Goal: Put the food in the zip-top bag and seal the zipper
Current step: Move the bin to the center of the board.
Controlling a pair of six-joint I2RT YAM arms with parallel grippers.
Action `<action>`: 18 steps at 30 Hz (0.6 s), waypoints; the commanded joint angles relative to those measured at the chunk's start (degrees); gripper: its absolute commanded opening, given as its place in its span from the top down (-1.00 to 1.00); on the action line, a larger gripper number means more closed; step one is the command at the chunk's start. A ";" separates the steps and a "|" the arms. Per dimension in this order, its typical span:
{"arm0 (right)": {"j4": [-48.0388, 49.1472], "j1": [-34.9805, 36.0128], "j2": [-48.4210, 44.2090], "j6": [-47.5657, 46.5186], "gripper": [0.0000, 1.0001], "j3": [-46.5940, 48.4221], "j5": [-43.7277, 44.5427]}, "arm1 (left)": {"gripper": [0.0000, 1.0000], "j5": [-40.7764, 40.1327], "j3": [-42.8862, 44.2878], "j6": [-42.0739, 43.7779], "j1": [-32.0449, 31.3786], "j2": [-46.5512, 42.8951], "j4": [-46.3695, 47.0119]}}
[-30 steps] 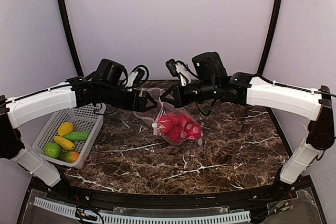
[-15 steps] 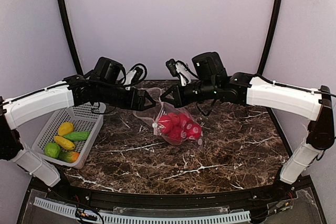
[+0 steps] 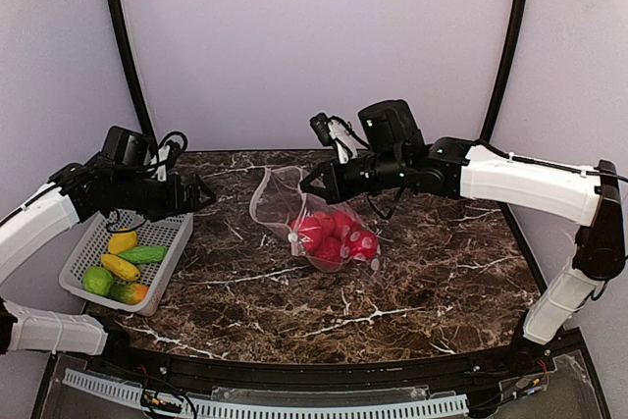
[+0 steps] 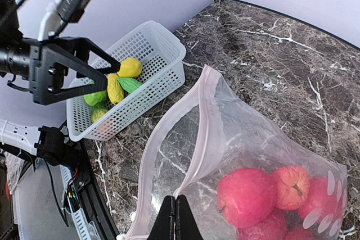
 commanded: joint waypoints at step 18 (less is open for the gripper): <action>2.14 0.34 -1.05 -0.05 1.00 -1.46 0.61 | -0.88 6.68 -21.90 -6.53 16.05 -3.87 3.47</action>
